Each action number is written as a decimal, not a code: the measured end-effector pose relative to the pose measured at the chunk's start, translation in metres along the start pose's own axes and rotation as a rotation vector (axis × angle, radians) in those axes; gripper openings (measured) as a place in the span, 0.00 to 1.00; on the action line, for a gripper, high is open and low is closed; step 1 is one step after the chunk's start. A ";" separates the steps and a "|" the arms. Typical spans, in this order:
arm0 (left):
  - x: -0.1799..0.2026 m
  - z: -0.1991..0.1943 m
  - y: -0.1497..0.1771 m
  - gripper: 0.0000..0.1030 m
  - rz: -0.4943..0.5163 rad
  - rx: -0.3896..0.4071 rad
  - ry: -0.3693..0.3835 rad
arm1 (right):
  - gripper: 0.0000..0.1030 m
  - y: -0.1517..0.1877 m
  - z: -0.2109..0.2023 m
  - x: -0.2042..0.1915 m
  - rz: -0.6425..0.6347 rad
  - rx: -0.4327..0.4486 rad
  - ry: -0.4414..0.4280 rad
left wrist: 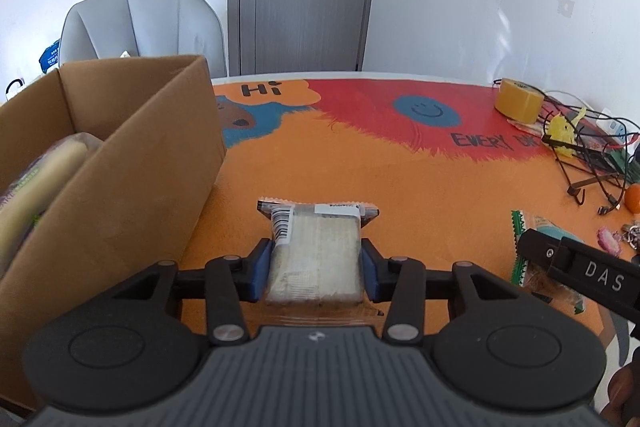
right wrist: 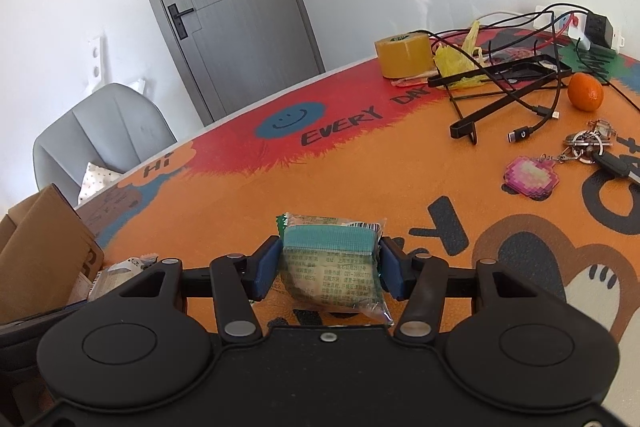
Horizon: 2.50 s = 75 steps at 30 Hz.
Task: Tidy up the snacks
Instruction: 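Carry both snacks over the cardboard box and open both tools to drop them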
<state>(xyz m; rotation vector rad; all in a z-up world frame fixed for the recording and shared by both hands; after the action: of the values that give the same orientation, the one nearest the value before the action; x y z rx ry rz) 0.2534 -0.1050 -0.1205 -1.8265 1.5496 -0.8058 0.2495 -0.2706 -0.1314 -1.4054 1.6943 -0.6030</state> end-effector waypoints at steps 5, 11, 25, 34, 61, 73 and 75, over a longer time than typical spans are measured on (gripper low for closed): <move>-0.002 -0.019 -0.006 0.43 -0.003 0.044 0.010 | 0.51 -0.003 -0.012 -0.007 -0.005 0.024 -0.018; -0.008 -0.041 -0.011 0.43 -0.009 0.091 0.011 | 0.51 -0.006 -0.027 -0.015 -0.012 0.051 -0.040; -0.026 -0.090 -0.013 0.43 -0.041 0.188 0.008 | 0.51 -0.005 -0.068 -0.035 -0.040 0.114 -0.088; -0.040 -0.118 -0.009 0.43 -0.056 0.229 0.004 | 0.51 -0.003 -0.093 -0.049 -0.064 0.147 -0.111; -0.119 -0.163 -0.013 0.43 -0.160 0.313 -0.081 | 0.51 0.005 -0.118 -0.126 -0.188 0.177 -0.237; -0.157 -0.152 -0.016 0.43 -0.216 0.287 -0.105 | 0.51 0.011 -0.102 -0.166 -0.222 0.142 -0.302; -0.161 -0.147 -0.017 0.43 -0.220 0.279 -0.107 | 0.51 0.010 -0.097 -0.171 -0.225 0.135 -0.310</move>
<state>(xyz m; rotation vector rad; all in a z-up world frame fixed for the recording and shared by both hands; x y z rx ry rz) 0.1291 0.0477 -0.0250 -1.8173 1.1204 -0.9561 0.1673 -0.1179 -0.0370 -1.5158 1.2412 -0.5767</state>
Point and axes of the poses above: each gripper's, at about its wrist camera, not at the fingertips, and z roughly the way its jaws point, x to its right, y to its underside, the point moved 2 cm from there along z, roughly the way its jaws point
